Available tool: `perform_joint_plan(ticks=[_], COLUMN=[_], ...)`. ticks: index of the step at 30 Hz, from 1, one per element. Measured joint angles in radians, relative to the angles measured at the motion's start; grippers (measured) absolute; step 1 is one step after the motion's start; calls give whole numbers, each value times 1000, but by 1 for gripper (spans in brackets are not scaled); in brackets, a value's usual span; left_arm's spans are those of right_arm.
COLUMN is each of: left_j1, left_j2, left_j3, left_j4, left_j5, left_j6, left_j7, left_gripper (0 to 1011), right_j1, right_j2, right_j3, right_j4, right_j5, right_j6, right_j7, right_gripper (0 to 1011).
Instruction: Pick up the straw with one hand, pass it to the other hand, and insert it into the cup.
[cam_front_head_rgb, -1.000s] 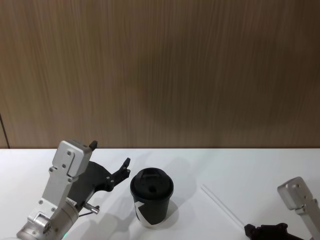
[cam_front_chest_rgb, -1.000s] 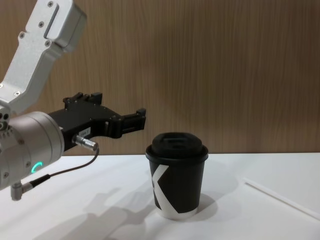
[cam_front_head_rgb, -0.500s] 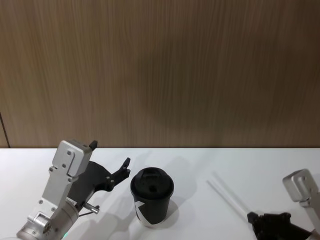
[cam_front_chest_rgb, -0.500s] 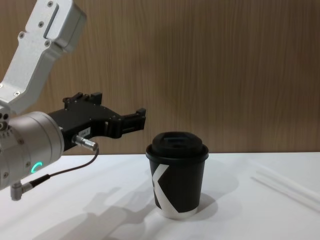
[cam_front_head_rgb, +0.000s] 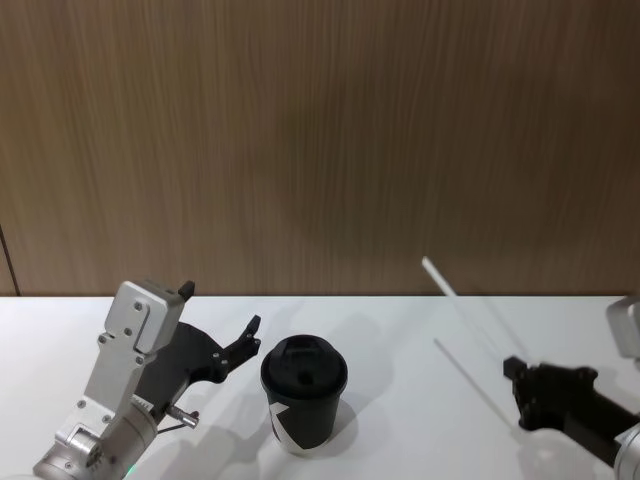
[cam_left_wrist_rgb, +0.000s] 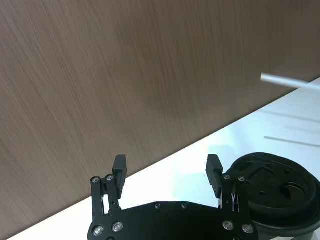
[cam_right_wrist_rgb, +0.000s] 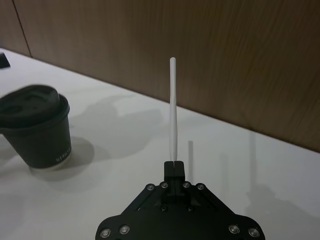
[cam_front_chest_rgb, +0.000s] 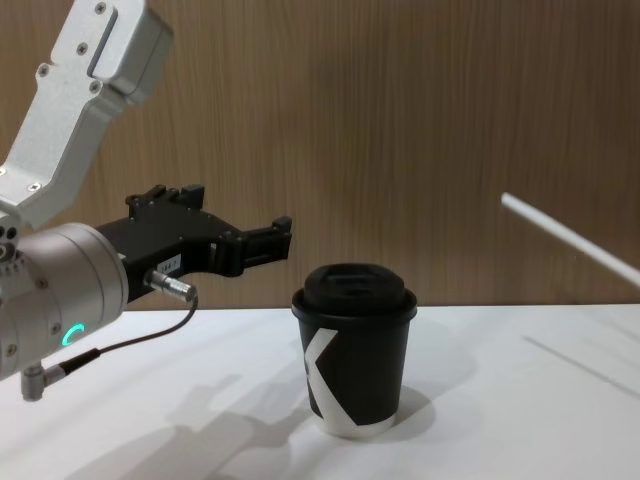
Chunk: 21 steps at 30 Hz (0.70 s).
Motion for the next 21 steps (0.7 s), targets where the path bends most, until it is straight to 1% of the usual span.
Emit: perform_joint_plan(ticks=[4,7,10,16,17,21], left_j1=[0,0,0,0,0,0], left_j2=[0,0,0,0,0,0], left_j3=[0,0,0,0,0,-1], left_j4=[0,0,0,0,0,-1], left_j5=[0,0,0,0,0,0], left_j6=[0,0,0,0,0,0], left_j7=[0,0,0,0,0,-1], left_gripper=[1003,1003,1003,1003,1003,1003], right_j1=[3,5,10,18,22,30], right_j2=[-19,-28,-49,-77,-88,-109], right_j3=[17,22,27,25,22,9], right_j4=[-13,-18,-25,-32,-35,-40], right_j5=[20,32,56,94,106,136], right_j6=[-50,-76,-121,-177,-193,-222], right_j7=[5,13,28,57,66,91], right_gripper=[0,0,0,0,0,0])
